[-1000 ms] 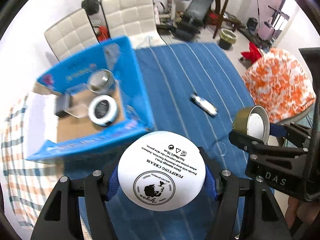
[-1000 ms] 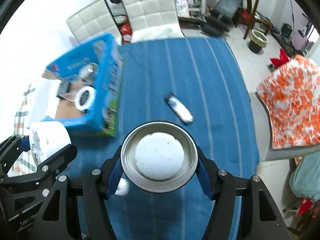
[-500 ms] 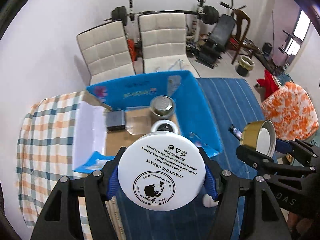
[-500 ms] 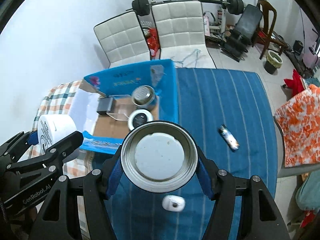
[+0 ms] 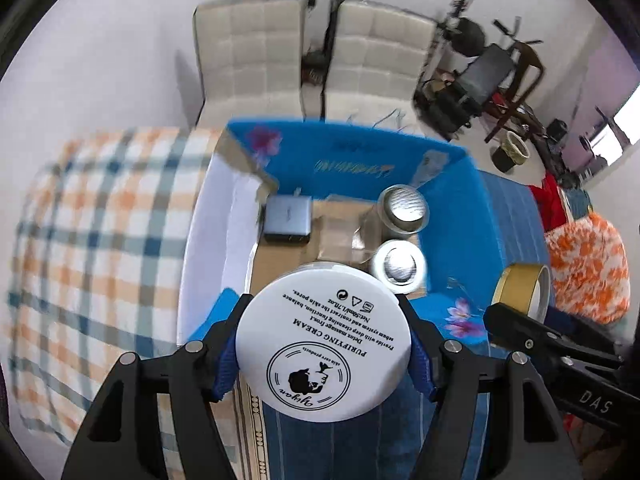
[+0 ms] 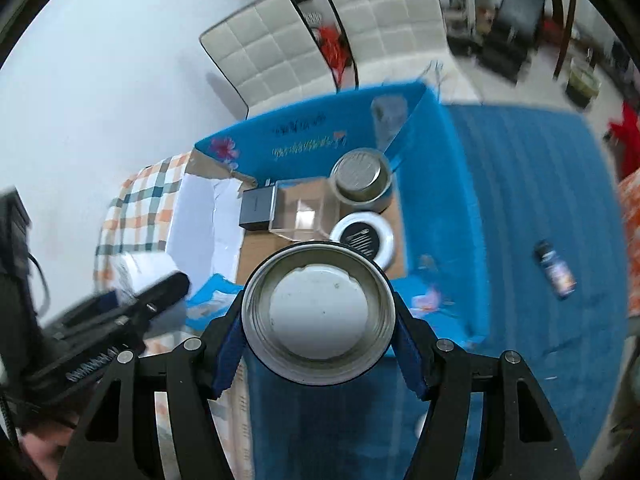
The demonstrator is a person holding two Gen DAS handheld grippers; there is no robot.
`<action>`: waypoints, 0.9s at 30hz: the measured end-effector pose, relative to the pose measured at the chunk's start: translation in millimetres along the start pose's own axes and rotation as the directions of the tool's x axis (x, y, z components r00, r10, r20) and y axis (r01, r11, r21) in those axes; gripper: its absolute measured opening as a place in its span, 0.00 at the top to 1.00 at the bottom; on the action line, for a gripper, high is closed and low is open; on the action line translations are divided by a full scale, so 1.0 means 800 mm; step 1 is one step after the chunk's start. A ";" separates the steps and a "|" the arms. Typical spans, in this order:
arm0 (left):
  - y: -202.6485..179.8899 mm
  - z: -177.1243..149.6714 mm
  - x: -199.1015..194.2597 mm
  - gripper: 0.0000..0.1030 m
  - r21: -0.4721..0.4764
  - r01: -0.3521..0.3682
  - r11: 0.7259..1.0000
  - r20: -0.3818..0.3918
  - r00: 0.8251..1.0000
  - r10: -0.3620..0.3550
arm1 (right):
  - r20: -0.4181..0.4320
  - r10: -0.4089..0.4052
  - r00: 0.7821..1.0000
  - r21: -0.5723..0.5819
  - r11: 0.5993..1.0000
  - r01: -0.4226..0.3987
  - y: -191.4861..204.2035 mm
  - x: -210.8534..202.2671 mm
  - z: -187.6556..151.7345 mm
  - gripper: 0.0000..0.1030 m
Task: Organize rigid objects
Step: 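Lower both held objects into the box and open both tools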
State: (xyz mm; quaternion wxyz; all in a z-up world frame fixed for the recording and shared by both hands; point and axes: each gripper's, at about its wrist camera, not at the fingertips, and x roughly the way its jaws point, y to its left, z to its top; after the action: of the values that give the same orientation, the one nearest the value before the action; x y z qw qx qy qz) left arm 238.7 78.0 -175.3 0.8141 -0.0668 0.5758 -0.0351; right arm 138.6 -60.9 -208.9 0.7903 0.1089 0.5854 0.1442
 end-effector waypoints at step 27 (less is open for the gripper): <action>0.049 0.011 0.175 0.36 -0.027 0.026 0.999 -0.271 0.962 -0.033 | -0.300 0.037 0.953 0.205 0.978 0.027 0.015 0.238 0.048 0.34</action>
State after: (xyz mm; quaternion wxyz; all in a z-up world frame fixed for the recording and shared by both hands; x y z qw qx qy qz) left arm 292.9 98.4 -308.8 0.7261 -0.0792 0.6812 -0.0494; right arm 226.5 17.7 -364.2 0.6755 0.1688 0.7108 0.0995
